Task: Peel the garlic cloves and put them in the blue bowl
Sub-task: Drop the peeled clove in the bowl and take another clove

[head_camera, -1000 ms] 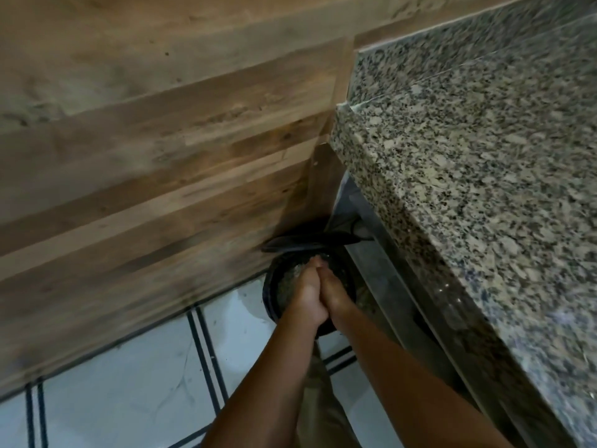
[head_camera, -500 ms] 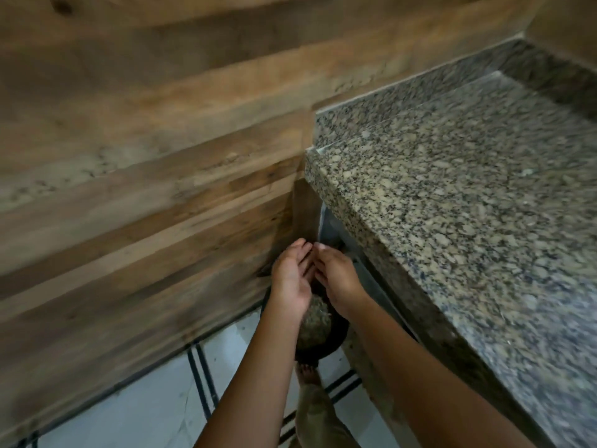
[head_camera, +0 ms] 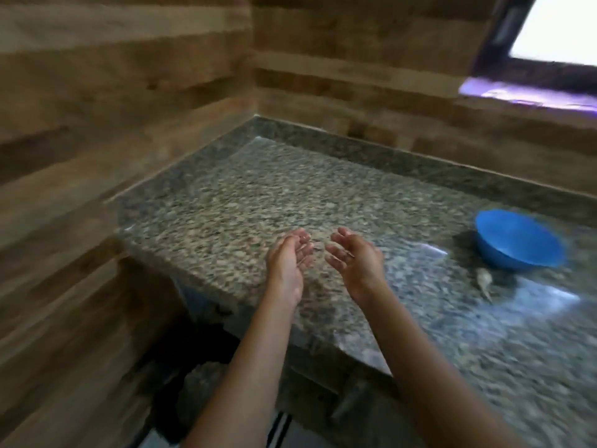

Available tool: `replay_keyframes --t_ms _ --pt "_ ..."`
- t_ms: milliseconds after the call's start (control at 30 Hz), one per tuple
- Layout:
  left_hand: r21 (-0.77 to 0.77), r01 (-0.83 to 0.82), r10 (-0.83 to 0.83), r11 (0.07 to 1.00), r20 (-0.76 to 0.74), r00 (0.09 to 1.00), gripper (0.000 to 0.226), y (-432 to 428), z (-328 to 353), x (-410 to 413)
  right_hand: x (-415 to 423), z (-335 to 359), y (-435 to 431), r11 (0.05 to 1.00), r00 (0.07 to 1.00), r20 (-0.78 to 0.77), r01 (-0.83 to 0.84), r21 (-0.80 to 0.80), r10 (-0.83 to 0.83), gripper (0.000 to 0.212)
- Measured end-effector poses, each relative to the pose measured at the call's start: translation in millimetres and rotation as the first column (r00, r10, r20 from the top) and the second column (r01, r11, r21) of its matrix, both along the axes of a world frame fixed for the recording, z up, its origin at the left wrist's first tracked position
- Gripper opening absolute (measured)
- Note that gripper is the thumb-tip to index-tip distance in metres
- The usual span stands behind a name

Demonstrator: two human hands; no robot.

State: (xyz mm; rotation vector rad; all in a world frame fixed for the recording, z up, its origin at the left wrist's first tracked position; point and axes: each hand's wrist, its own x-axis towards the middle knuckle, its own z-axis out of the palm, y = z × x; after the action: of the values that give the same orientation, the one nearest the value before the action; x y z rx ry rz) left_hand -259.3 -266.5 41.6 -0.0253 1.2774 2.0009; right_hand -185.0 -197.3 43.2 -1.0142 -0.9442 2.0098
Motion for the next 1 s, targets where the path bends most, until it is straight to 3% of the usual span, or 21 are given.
replay_keyframes --t_ms 200,467,567,767,1000 --pt "-0.007 0.281 -0.28 0.96 -0.078 0.957 0.022 111.1 -1.3 113.4 133.4 -1.0 92.4 0.972 0.972 0.039 0.232 0.043 -0.234 0.012" --pt "-0.166 0.43 -0.449 0.887 -0.096 0.888 0.022 215.1 -34.6 234.5 263.4 -48.5 200.5 0.927 0.844 0.383 0.353 0.13 -0.375 0.013" --pt "-0.258 0.369 -0.411 0.893 -0.136 0.901 0.019 229.2 -46.4 247.2 282.4 -74.0 228.1 0.935 0.762 0.542 0.298 0.193 -0.355 0.003" --pt "-0.331 0.224 -0.306 0.917 -0.219 0.927 0.012 242.7 -59.5 241.2 284.4 -79.8 250.5 0.941 0.56 0.769 0.061 0.333 -0.308 0.008" --pt "-0.403 0.223 -0.343 0.888 -0.257 0.903 0.019 243.8 -70.2 236.9 279.6 -84.3 248.4 0.917 0.481 0.805 -0.003 0.398 -0.348 0.01"
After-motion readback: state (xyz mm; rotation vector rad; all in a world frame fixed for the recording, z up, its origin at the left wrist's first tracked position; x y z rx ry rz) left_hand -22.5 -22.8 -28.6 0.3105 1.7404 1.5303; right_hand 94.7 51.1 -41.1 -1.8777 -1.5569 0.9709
